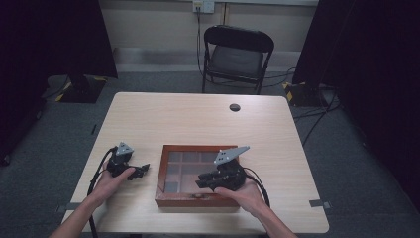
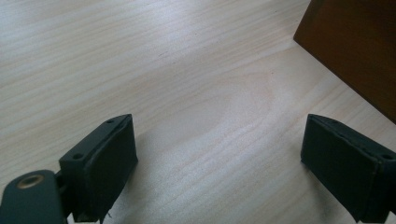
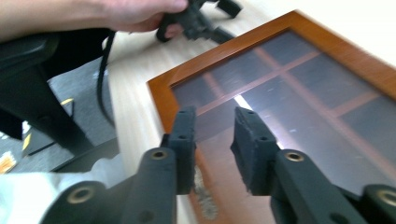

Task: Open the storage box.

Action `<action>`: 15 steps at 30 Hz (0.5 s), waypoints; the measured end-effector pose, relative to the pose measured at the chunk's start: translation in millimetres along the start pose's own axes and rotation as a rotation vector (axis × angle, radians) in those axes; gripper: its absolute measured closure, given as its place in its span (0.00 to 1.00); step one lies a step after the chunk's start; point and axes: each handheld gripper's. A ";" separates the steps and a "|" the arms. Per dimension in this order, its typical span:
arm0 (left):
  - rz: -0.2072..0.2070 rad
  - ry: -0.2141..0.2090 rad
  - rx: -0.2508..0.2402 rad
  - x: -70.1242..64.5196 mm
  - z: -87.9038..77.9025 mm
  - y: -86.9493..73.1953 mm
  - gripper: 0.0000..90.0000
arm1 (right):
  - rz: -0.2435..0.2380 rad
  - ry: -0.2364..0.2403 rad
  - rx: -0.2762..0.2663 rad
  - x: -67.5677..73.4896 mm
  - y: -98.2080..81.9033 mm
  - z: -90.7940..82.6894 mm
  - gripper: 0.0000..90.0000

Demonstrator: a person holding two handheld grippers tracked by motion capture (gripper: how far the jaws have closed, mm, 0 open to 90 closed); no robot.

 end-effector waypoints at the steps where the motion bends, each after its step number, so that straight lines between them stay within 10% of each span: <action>1: 0.000 0.002 0.000 0.0 0.0 0.0 0.11 | -0.003 0.007 0.006 1.1 -0.9 1.3 0.82; 15: 0.000 0.002 0.000 0.0 0.0 0.0 0.11 | -0.033 0.055 0.099 3.4 -14.5 21.6 0.89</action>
Point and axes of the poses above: each handheld gripper's, and its own axes: z roughly forward along the jaws, y roughly out of its top, x roughly to its left, and after that the axes turned 2 degrees about -y, right-handed
